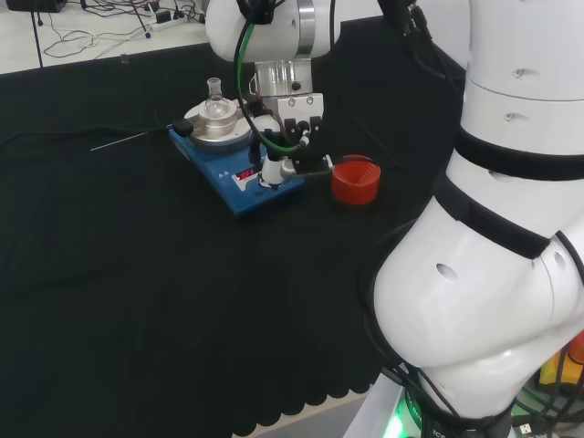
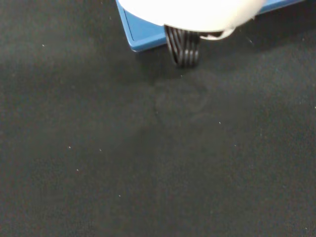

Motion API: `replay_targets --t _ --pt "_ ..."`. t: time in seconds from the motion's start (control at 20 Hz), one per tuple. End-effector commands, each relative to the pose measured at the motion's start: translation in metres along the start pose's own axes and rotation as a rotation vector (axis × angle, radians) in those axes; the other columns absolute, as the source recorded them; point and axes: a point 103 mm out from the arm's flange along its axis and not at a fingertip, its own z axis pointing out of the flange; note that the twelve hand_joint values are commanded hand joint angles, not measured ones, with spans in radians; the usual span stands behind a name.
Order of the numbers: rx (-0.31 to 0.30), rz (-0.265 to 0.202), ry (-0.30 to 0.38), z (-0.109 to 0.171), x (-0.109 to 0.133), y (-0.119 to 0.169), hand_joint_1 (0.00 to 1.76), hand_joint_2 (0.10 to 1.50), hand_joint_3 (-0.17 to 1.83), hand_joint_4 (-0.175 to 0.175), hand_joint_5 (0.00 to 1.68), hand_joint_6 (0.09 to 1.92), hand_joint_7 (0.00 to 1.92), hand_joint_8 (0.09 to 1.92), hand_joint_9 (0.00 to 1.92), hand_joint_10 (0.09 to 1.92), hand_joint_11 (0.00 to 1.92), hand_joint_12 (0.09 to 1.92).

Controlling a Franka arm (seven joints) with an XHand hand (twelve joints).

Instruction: Turn on the heater.

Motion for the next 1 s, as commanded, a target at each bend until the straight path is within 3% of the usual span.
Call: replay_targets --t 0.05,0.4,1.0 --pt "0.097 0.009 -0.018 0.013 -0.015 0.01 1.46 0.64 1.11 -0.075 0.4 0.9 1.69 1.5 1.76 1.43 1.31 1.37" --pt "0.133 -0.002 -0.028 0.022 -0.022 0.019 1.46 0.62 1.13 -0.059 0.35 0.89 1.7 1.49 1.75 1.43 1.32 1.37" --pt "0.108 -0.02 -0.021 0.017 -0.023 0.017 1.46 0.62 1.15 -0.053 0.35 0.86 1.7 1.49 1.75 1.43 1.32 1.38"
